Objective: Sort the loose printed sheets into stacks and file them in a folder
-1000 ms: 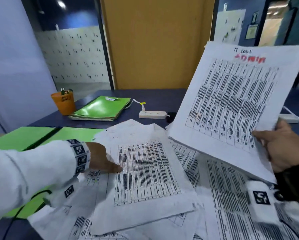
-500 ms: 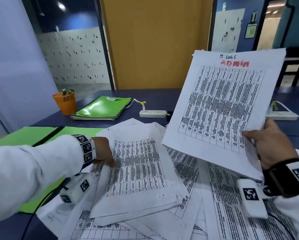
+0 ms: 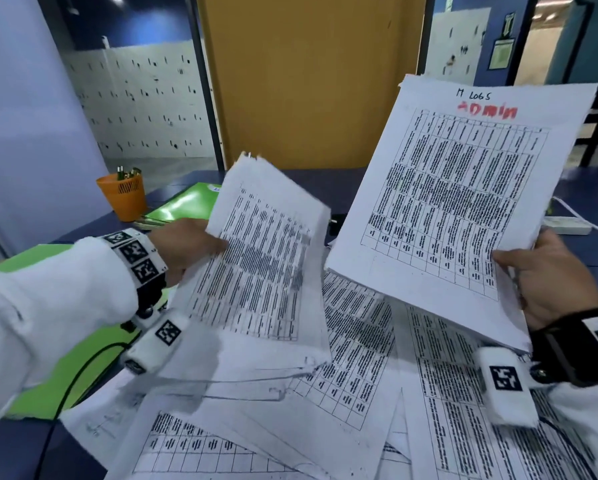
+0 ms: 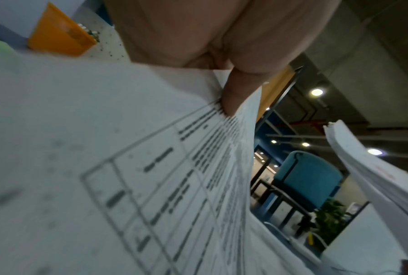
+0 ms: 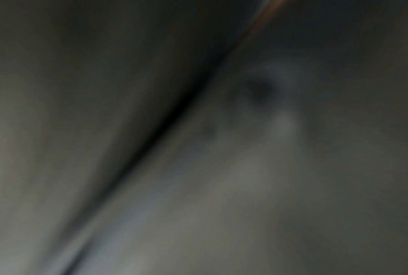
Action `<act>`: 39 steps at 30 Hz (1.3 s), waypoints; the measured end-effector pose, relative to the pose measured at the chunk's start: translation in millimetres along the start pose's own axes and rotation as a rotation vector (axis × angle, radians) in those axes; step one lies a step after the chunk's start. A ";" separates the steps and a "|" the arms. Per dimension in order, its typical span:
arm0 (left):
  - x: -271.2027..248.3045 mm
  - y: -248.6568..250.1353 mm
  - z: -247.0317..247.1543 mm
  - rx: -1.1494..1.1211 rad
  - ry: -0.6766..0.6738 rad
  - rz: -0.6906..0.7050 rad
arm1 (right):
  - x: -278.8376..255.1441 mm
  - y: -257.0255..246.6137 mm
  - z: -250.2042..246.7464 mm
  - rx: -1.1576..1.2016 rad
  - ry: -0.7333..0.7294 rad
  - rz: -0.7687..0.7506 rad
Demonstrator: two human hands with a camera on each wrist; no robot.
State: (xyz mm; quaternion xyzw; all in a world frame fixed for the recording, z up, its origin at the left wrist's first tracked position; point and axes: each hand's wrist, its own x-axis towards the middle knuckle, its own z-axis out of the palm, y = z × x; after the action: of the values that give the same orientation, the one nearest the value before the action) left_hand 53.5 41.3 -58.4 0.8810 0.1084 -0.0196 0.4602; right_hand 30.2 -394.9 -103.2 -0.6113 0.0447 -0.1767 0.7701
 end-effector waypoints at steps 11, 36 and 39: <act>-51.0 49.8 68.9 -0.785 -0.170 0.250 | -23.8 -0.1 29.0 0.021 -0.273 -0.027; -77.1 54.9 92.4 -0.951 -0.492 0.264 | -32.3 -2.4 34.3 -0.111 -0.347 0.067; -80.9 56.2 90.0 -0.980 -0.428 0.258 | -38.0 -12.4 38.7 -0.077 -0.284 -0.020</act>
State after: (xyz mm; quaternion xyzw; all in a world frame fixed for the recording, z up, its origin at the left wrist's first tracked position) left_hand -7.8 -77.1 -54.0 0.5463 -0.1000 -0.0888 0.8269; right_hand 3.1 -349.0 -87.3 -0.6595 -0.0639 -0.0943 0.7430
